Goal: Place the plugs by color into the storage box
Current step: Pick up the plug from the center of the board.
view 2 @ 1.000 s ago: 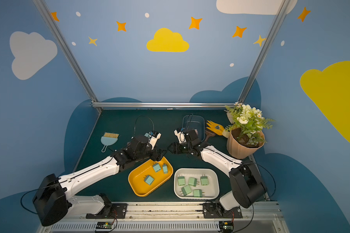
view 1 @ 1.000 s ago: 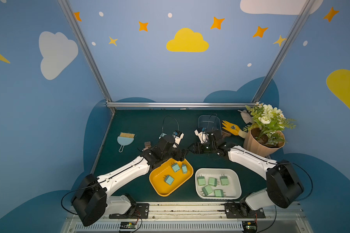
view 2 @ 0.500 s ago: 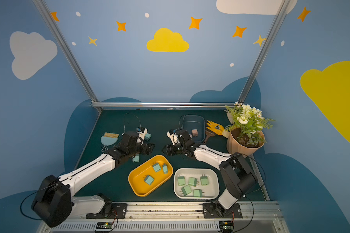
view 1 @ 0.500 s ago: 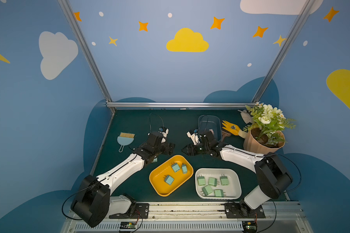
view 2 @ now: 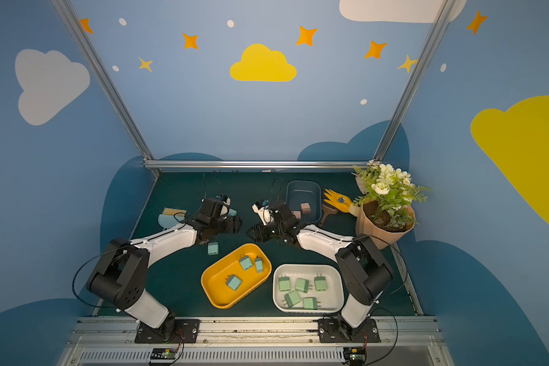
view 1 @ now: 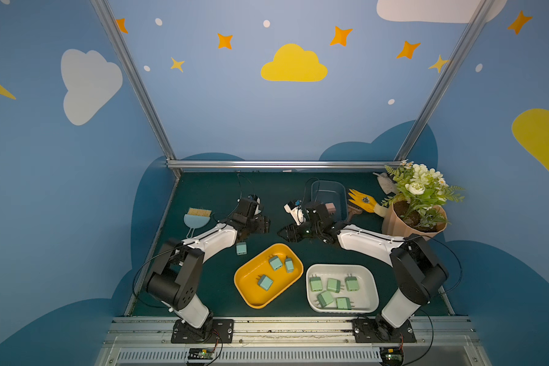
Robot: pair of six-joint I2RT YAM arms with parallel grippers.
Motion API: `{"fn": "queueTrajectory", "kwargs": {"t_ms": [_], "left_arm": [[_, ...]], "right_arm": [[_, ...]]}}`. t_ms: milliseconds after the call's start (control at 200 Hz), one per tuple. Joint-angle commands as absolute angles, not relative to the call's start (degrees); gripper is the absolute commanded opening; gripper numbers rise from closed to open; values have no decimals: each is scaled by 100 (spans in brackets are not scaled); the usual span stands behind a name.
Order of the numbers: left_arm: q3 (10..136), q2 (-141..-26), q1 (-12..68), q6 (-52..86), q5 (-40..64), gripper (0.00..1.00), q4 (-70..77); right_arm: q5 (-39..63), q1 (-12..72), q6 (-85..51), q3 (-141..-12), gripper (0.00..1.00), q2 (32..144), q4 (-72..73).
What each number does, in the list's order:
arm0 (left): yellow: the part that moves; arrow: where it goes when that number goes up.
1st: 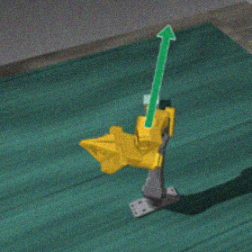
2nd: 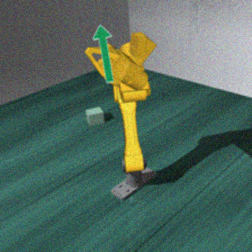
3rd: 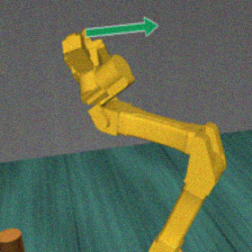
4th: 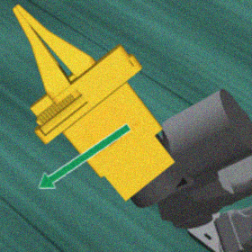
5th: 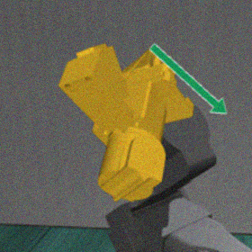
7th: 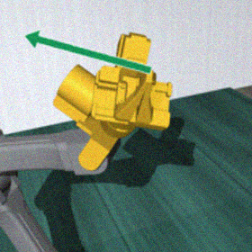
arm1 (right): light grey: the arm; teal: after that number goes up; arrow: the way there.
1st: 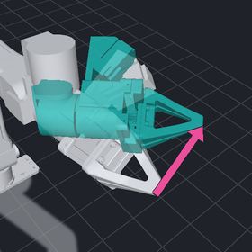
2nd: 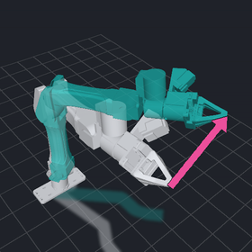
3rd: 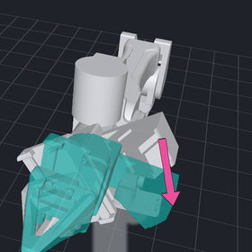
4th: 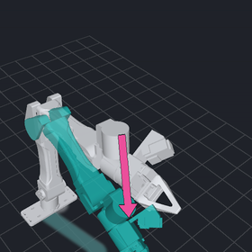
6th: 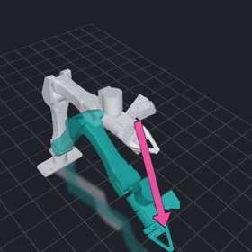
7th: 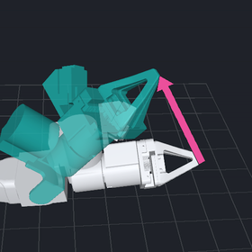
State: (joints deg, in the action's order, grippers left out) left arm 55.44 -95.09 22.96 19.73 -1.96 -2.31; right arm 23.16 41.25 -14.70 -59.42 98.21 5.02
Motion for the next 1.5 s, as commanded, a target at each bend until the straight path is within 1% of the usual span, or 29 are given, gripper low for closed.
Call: {"fn": "queueTrajectory", "kwargs": {"t_ms": [0,175,300,460,676,966,1051,1136,1316,1497], "left_arm": [[5999,-9878,2254,1865,-634,80,-45],[6921,-10746,2204,1723,-979,80,-725],[7134,-10983,2169,1563,-1229,80,-742],[7299,-11199,1989,1697,-1064,79,-856],[7473,-11400,1966,1559,-1031,77,-1072],[7771,-11710,1978,1371,-710,72,-1414],[7831,-11779,1969,1377,-835,68,-1552],[7759,-11760,1977,1367,-858,58,-1468],[7607,-11716,1997,1286,-730,40,-1305],[7241,-11505,2142,1283,-1118,36,-1022]], "right_arm": [[2240,4095,-1081,-6160,62,10028,531],[2537,4026,-1065,-6253,62,10297,590],[2643,3975,-1097,-6275,61,10476,681],[2913,3852,-1265,-6404,60,10718,695],[2900,3780,-1085,-6653,60,10802,505],[2929,3781,-1063,-6486,59,10474,583],[2915,3788,-989,-6478,59,10330,451],[2849,3805,-872,-6416,58,10128,387],[2666,3798,-750,-6349,54,9788,214],[2651,3788,-926,-6313,52,9560,34]]}}
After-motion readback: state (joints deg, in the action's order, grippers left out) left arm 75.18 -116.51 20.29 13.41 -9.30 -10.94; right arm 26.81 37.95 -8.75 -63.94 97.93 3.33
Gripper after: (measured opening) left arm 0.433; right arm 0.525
